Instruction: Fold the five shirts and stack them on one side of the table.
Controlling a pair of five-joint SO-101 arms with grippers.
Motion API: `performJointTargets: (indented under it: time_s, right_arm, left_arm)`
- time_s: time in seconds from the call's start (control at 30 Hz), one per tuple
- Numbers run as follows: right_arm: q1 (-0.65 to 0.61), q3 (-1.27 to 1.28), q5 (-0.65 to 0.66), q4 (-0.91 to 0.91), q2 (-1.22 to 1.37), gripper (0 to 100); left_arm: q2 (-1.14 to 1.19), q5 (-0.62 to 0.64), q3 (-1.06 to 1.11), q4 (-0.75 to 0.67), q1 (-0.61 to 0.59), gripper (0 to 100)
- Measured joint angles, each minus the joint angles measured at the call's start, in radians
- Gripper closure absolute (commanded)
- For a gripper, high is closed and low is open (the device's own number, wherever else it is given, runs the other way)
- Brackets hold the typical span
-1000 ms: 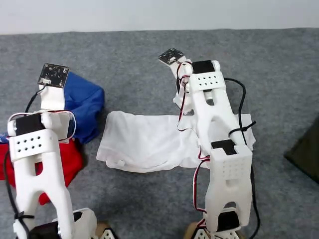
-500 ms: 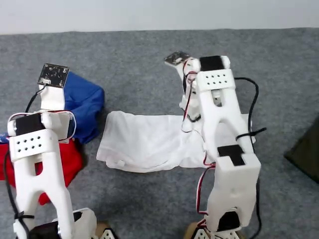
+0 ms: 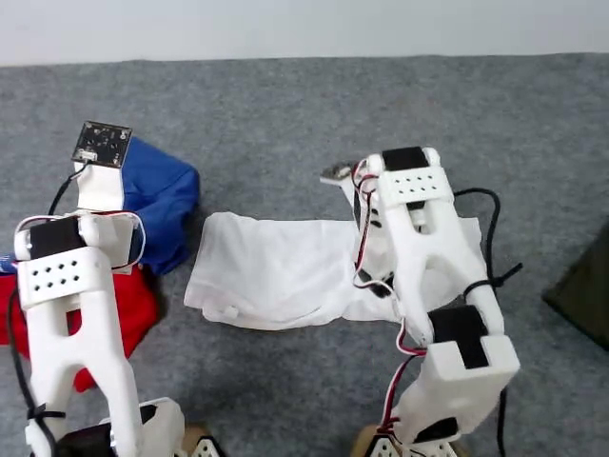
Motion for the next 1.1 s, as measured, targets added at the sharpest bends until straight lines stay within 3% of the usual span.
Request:
performJointTargets:
  time_s: [0.53,0.77,1.1]
  right_arm:
    - [0.0,0.095,-0.037,0.0,-0.02,84.8]
    - [0.002,0.097,-0.037,-0.006,0.043,96.6]
    - [0.0,0.087,-0.037,-0.031,0.115,98.9]
  left_arm:
    - [0.0,0.0,0.025,0.0,0.0,100]
    - [0.0,0.0,0.058,-0.015,0.0,100]
    - [0.0,0.0,0.058,-0.015,0.0,100]
